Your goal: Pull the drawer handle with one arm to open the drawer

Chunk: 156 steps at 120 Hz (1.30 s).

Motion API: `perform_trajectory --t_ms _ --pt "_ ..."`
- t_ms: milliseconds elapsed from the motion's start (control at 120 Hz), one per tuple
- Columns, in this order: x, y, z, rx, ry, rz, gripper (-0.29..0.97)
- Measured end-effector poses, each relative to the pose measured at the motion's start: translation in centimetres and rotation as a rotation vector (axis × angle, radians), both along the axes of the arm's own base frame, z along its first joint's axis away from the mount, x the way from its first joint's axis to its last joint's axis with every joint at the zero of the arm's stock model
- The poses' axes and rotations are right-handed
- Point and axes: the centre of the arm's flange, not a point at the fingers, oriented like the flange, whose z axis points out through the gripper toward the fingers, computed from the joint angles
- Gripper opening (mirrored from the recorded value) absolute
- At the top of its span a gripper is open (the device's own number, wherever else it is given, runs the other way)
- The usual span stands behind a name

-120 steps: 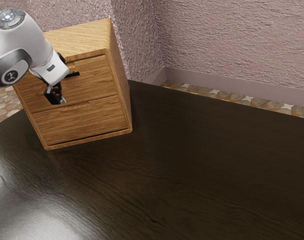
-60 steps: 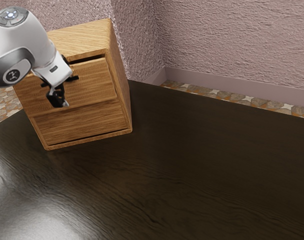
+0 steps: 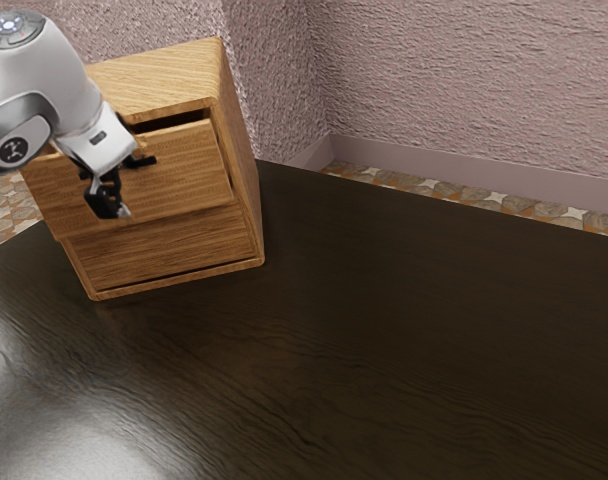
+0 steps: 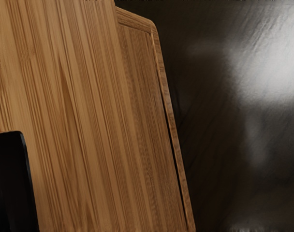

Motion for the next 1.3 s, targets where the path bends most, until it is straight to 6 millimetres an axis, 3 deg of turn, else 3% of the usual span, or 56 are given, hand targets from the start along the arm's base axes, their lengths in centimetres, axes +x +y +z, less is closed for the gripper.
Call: perform_trajectory --t_ms 283,700,775,1300 --pt "-1.3 -1.6 0.4 0.005 0.01 -0.005 0.69" --pt "-2.9 -3.8 0.7 0.006 0.009 -0.016 0.67" --pt "-3.4 -4.5 0.5 0.009 0.015 -0.018 0.71" --pt "-5.5 -6.7 -0.1 0.005 0.026 -0.007 0.68"
